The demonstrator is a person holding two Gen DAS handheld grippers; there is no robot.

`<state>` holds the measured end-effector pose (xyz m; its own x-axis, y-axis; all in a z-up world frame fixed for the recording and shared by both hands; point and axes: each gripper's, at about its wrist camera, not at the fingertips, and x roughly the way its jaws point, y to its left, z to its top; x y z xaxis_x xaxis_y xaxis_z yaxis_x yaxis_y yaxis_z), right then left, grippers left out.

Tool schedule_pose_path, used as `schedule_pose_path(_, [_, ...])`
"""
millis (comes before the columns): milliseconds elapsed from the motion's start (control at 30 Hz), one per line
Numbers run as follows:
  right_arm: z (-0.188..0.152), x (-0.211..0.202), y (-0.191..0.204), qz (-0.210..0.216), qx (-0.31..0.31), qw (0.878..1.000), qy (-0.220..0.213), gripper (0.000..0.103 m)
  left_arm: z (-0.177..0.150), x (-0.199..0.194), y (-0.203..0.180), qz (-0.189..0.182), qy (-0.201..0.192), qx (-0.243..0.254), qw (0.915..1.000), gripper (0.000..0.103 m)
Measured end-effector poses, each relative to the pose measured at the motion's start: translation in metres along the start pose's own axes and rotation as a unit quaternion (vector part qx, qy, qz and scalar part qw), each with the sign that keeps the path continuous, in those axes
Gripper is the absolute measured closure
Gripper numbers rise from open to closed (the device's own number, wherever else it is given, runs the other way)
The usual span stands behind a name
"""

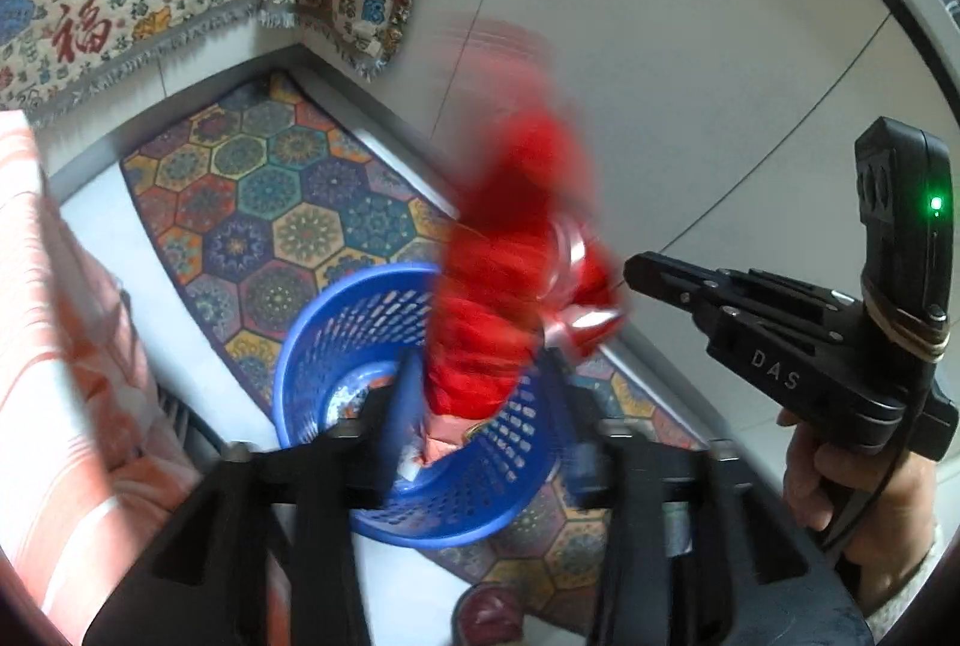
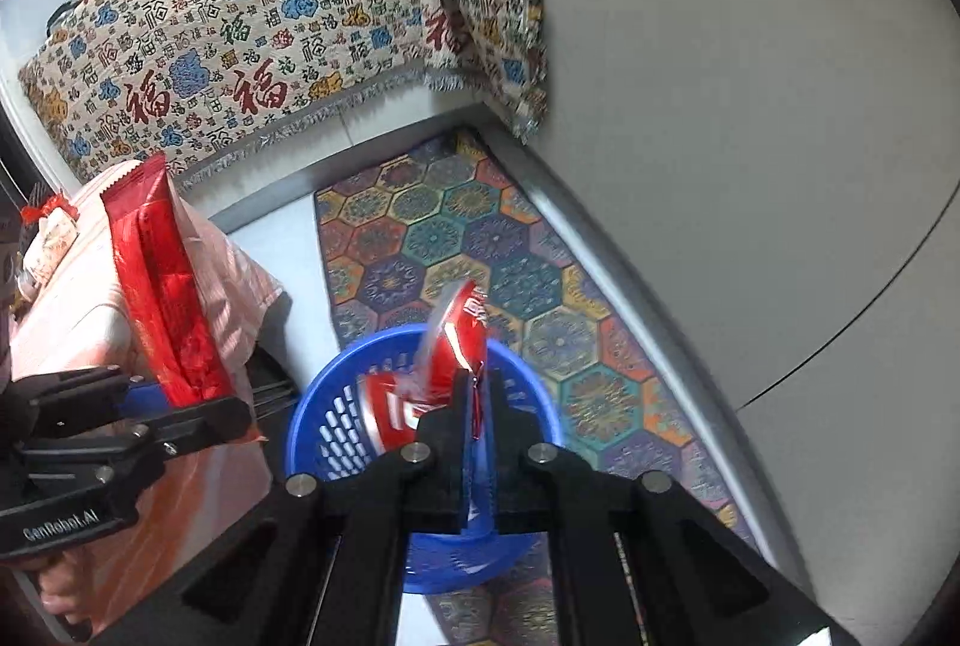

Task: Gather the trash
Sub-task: 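Carry the red wrapper and red can to the wastebasket and release both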

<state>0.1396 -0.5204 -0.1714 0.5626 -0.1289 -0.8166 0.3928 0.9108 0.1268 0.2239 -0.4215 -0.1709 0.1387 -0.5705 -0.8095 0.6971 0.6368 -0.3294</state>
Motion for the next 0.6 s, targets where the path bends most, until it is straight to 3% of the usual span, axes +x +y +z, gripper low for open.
schedule_pose_path(33, [0.0,0.005,-0.002,0.006,0.007,1.0,0.003,0.097,0.0,0.0,-0.001,0.003,-0.003,0.003,1.0,0.04])
schedule_pose_path(200, [-0.001,0.008,-0.003,0.012,0.009,1.0,0.007,0.097,0.0,-0.002,-0.001,0.009,-0.017,0.005,0.9998,0.035])
schedule_pose_path(233, [0.0,0.006,-0.002,0.009,0.008,1.0,0.002,0.092,-0.001,-0.005,-0.001,0.012,-0.022,0.002,0.9997,0.035])
schedule_pose_path(333, [0.002,-0.004,-0.003,0.002,0.013,1.0,-0.017,0.057,-0.002,-0.015,0.001,0.019,-0.035,-0.002,0.9992,0.035])
schedule_pose_path(600, [0.011,-0.038,0.02,-0.003,-0.01,0.997,-0.078,0.056,-0.017,-0.083,0.009,0.047,-0.093,-0.003,0.9945,0.033])
